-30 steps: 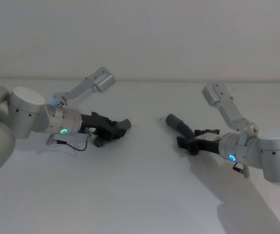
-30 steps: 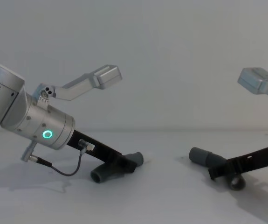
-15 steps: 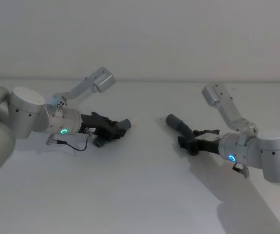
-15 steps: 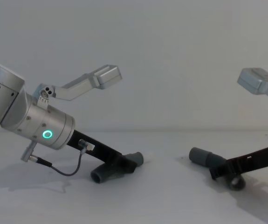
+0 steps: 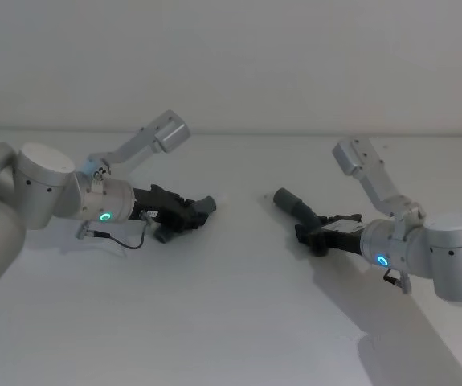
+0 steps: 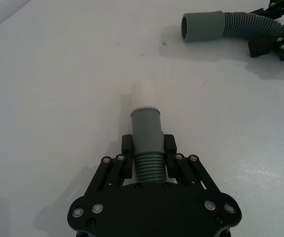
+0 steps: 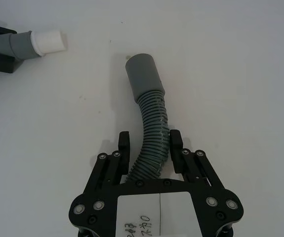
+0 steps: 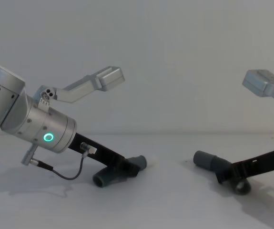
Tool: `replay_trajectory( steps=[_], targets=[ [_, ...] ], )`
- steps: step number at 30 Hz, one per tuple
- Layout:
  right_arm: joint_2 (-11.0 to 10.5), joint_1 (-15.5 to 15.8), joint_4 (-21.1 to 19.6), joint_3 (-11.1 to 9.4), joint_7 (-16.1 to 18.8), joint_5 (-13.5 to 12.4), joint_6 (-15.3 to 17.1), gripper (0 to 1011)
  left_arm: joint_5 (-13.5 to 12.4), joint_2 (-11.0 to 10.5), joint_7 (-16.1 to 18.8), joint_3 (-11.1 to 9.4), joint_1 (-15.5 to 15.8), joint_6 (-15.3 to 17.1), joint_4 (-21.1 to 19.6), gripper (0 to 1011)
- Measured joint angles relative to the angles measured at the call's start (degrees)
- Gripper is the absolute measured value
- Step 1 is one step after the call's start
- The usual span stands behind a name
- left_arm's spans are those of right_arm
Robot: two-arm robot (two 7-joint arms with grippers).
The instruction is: Use both hands to pick up one end of the pipe from the table, align the ends, and insert them.
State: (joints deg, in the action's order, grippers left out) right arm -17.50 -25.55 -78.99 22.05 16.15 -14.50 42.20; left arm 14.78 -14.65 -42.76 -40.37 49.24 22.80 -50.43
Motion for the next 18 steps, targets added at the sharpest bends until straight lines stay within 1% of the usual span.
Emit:
replay_trajectory(
  steps=[18],
  targets=[
    [0.0, 0.0, 0.0, 0.0, 0.0, 0.0, 0.0, 353, 0.0, 0.0, 0.0, 0.0, 0.0, 0.0, 0.0, 366]
  ],
)
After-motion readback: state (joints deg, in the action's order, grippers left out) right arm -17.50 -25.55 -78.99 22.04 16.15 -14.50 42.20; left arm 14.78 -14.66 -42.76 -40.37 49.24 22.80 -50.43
